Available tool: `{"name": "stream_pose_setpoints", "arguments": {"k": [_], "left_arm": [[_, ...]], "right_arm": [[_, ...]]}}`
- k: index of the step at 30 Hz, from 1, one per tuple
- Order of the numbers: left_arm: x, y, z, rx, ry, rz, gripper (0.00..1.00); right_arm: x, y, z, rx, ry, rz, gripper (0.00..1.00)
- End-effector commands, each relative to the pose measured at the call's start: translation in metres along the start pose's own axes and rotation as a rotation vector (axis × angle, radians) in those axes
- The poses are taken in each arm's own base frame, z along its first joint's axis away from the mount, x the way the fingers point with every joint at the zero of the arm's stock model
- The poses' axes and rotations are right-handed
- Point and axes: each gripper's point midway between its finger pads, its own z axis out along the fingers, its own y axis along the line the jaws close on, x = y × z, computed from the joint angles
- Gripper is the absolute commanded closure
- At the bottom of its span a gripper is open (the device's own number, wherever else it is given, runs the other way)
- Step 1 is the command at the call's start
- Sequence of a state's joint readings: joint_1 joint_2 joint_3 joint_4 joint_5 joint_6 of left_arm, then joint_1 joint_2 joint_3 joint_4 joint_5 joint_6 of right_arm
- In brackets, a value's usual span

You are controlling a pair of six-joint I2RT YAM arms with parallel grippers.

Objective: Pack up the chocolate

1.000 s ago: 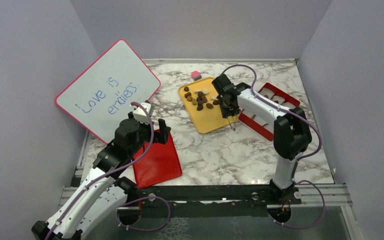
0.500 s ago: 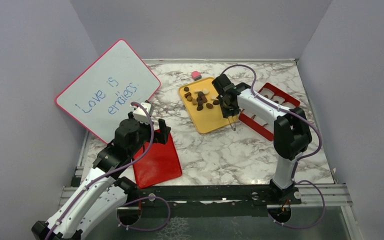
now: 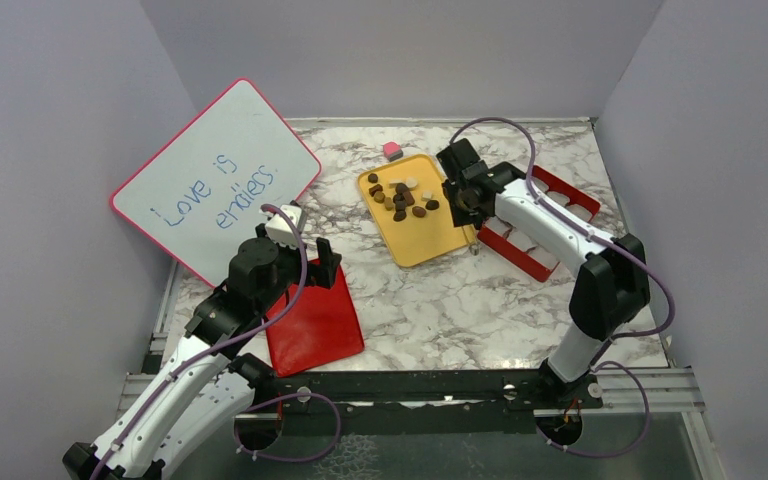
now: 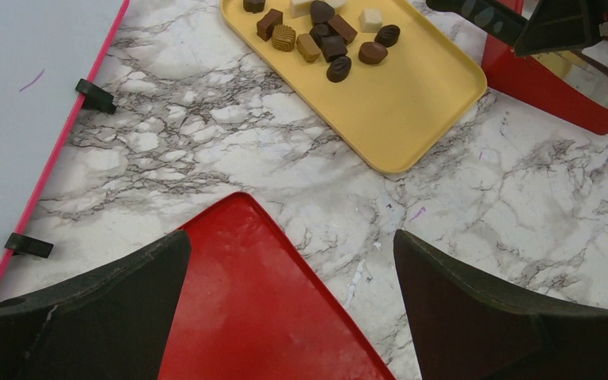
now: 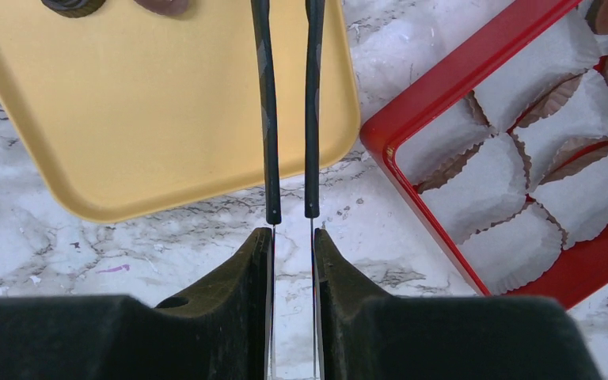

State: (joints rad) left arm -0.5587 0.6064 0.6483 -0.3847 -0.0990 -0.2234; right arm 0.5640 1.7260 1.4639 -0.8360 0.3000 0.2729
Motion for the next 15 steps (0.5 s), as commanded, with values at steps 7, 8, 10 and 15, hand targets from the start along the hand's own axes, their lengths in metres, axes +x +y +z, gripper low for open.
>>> {"name": "stream_pose_setpoints", "arguments": {"k": [7, 8, 10, 15], "left_arm": [[-0.003, 0.001, -0.002, -0.004, -0.020, 0.004, 0.01], [-0.003, 0.001, -0.002, -0.005, -0.019, 0.003, 0.01], [-0.003, 0.001, -0.001, -0.003, -0.018, 0.004, 0.01], [-0.002, 0.001, -0.001, -0.005, -0.018, 0.003, 0.01]], "right_arm": [[-0.004, -0.031, -0.047, 0.087, -0.078, 0.059, 0.74], [-0.003, -0.035, -0.048, 0.098, -0.077, 0.068, 0.74], [-0.001, -0.044, -0.051, 0.118, -0.071, 0.083, 0.74], [0.005, -0.065, -0.055, 0.148, -0.059, 0.126, 0.74]]}}
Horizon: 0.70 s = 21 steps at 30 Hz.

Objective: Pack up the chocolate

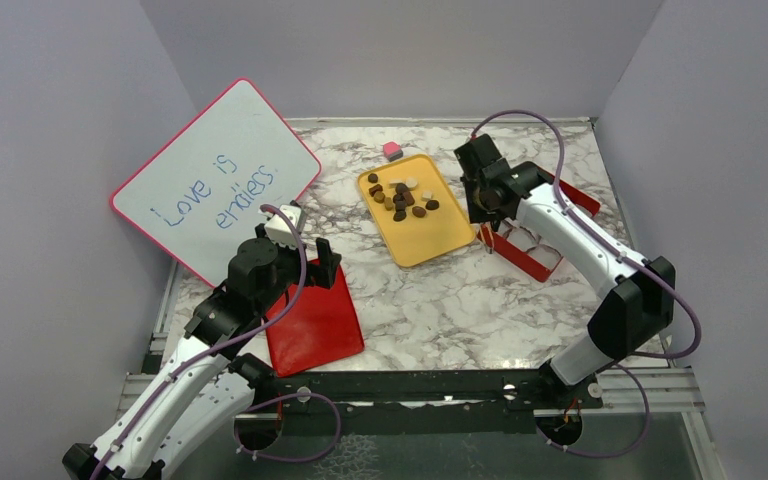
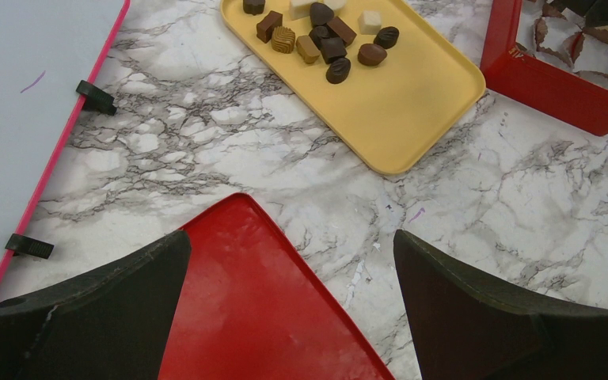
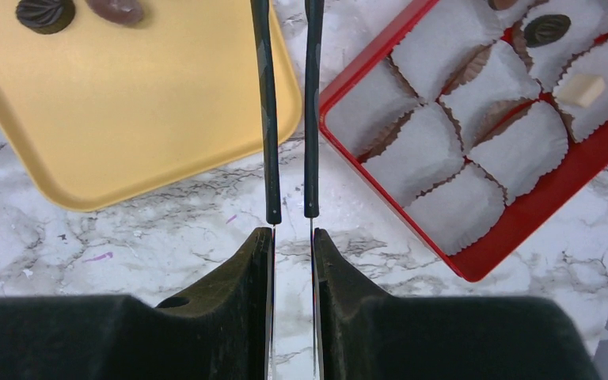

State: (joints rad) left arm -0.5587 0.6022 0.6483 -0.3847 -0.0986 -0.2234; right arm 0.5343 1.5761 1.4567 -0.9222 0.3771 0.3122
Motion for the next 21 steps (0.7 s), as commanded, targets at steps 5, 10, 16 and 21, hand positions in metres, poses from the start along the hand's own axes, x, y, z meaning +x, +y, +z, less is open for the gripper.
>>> {"name": "stream_pose_setpoints", "arguments": {"k": [5, 10, 16, 21], "left_arm": [[-0.001, 0.001, 0.000, -0.005, -0.012, 0.004, 0.01], [-0.001, 0.001, 0.000, -0.004, -0.011, 0.004, 0.01], [-0.001, 0.000, 0.001, -0.001, -0.008, 0.004, 0.01], [0.000, 0.000, 0.001, 0.001, -0.005, 0.005, 0.01]], "right_arm": [[0.013, -0.055, -0.007, 0.123, 0.026, 0.095, 0.74], [0.026, -0.085, 0.002, 0.149, 0.064, 0.157, 0.74], [0.036, -0.101, 0.014, 0.150, 0.096, 0.206, 0.74], [0.040, -0.100, 0.029, 0.134, 0.122, 0.225, 0.74]]}}
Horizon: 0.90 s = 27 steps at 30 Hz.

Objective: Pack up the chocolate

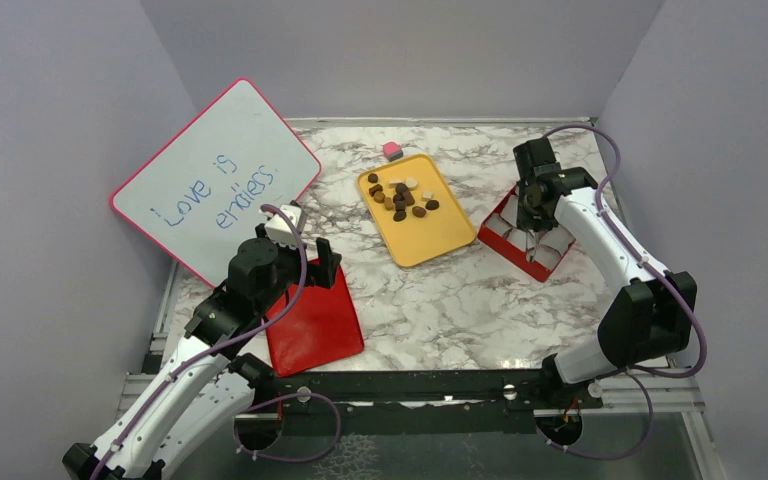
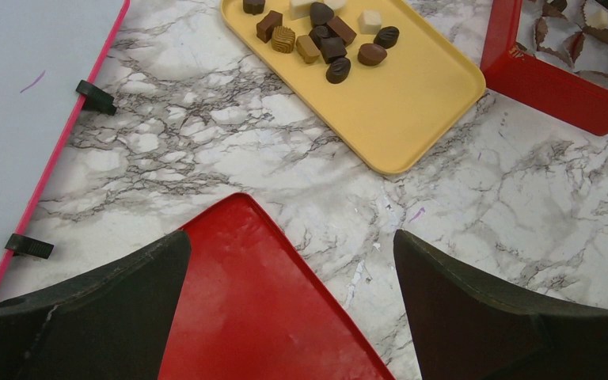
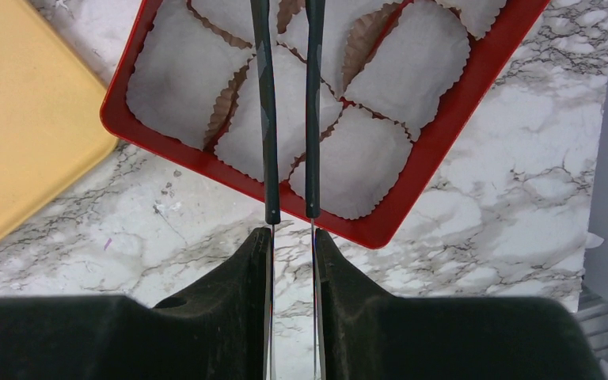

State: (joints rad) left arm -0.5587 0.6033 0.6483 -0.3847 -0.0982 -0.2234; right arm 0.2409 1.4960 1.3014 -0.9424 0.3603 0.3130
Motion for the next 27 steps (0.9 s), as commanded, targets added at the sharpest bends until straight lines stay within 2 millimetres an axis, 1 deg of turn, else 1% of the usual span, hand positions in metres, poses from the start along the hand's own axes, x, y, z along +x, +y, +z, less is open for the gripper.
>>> {"name": "stream_pose_setpoints", "arguments": {"k": [1, 4, 10, 17, 21, 24, 27], "left_arm": [[0.000, 0.000, 0.000, 0.000, -0.007, 0.004, 0.01], [-0.001, 0.000, 0.000, -0.001, -0.009, 0.004, 0.01], [-0.001, 0.000, 0.000, -0.001, -0.010, 0.005, 0.01], [0.000, 0.000, 0.001, -0.002, -0.006, 0.005, 0.01], [0.000, 0.001, 0.001, -0.002, -0.005, 0.005, 0.01], [0.000, 0.001, 0.001, -0.003, -0.006, 0.005, 0.01], [0.001, 0.001, 0.001, -0.003, -0.003, 0.004, 0.01]], "right_arm": [[-0.004, 0.007, 0.009, -0.041, -0.003, 0.016, 0.74], [-0.002, 0.012, 0.017, -0.051, 0.013, 0.015, 0.74], [0.004, 0.015, 0.032, -0.048, 0.043, 0.010, 0.74], [0.006, 0.017, 0.040, -0.046, 0.047, 0.003, 0.73], [0.008, 0.021, 0.049, -0.053, 0.057, -0.014, 0.73], [0.007, 0.025, 0.054, -0.062, 0.074, -0.019, 0.71], [0.006, 0.023, 0.055, -0.041, 0.074, -0.014, 0.68]]}}
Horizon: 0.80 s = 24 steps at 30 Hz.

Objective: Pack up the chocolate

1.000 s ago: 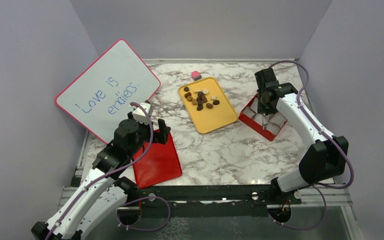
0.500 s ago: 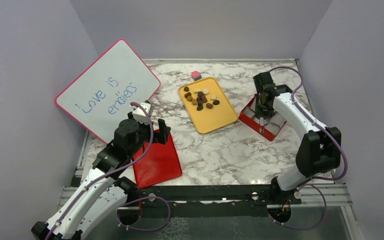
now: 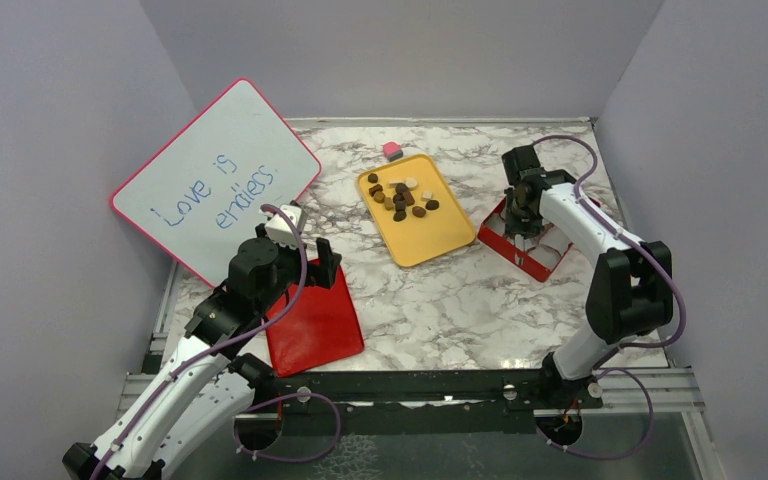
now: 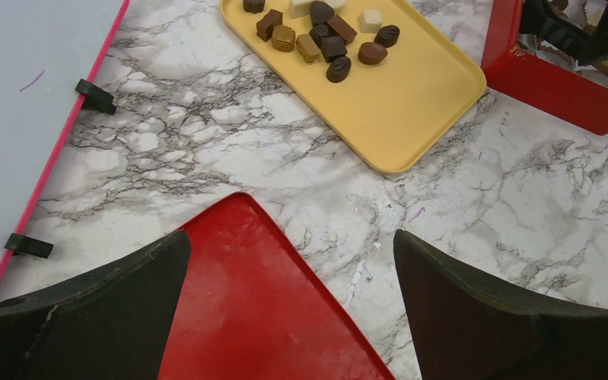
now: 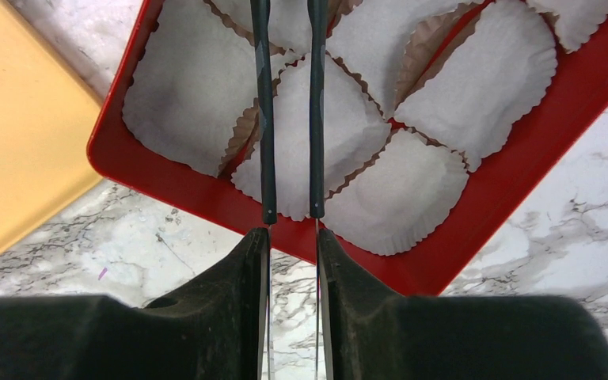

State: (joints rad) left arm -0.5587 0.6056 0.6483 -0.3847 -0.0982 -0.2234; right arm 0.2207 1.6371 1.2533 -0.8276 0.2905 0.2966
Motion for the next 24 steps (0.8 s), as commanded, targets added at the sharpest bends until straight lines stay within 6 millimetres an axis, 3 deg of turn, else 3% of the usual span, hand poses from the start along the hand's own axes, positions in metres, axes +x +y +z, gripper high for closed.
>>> {"name": "stream_pose_setpoints", "arguments": {"k": [1, 8, 16, 24], "left_arm": [[0.000, 0.001, 0.001, -0.002, -0.006, 0.004, 0.01], [-0.001, 0.001, 0.000, -0.002, -0.012, 0.004, 0.01], [0.000, 0.000, 0.001, -0.001, -0.007, 0.005, 0.01], [0.002, 0.000, 0.003, 0.000, 0.004, 0.006, 0.01]], "right_arm": [[-0.009, 0.000, 0.003, 0.004, -0.020, 0.010, 0.68], [-0.011, -0.011, -0.006, 0.052, -0.034, 0.019, 0.66], [-0.013, -0.009, -0.024, 0.007, -0.049, 0.031, 0.63], [-0.020, -0.013, -0.056, -0.036, -0.109, 0.035, 0.65]]}}
